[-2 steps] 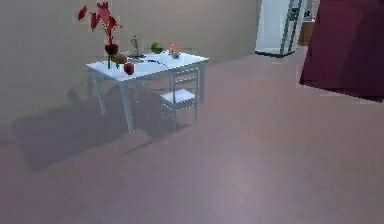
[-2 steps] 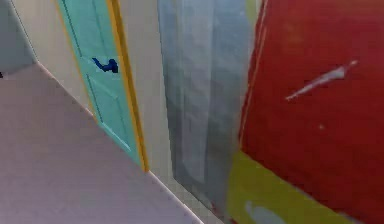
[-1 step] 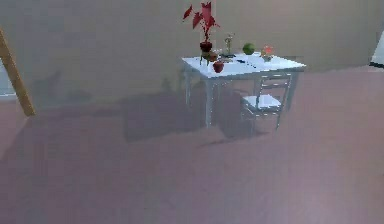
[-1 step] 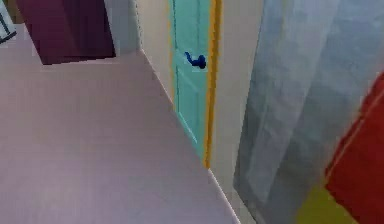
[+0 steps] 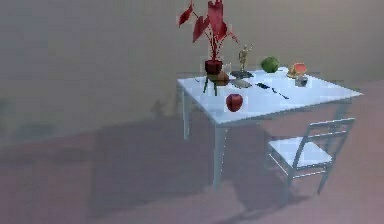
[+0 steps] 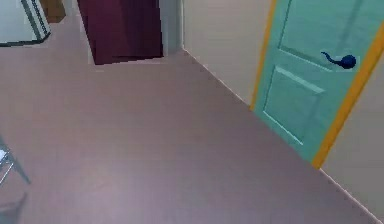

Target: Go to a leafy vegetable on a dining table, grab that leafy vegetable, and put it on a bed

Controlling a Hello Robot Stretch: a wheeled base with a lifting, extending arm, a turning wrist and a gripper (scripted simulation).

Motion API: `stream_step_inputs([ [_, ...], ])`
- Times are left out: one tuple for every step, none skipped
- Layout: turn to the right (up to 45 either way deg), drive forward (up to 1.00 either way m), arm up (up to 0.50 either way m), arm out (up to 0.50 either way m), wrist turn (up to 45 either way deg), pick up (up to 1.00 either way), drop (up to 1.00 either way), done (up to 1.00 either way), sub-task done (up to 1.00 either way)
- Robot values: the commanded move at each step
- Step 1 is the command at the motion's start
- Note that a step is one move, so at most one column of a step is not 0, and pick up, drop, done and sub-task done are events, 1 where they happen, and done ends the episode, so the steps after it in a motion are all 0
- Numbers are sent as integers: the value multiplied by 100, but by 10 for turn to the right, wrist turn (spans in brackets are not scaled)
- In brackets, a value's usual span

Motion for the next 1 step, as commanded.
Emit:
stream_step_inputs([
  [-60, 0, 0, 0, 0, 0, 0, 0, 0],
])
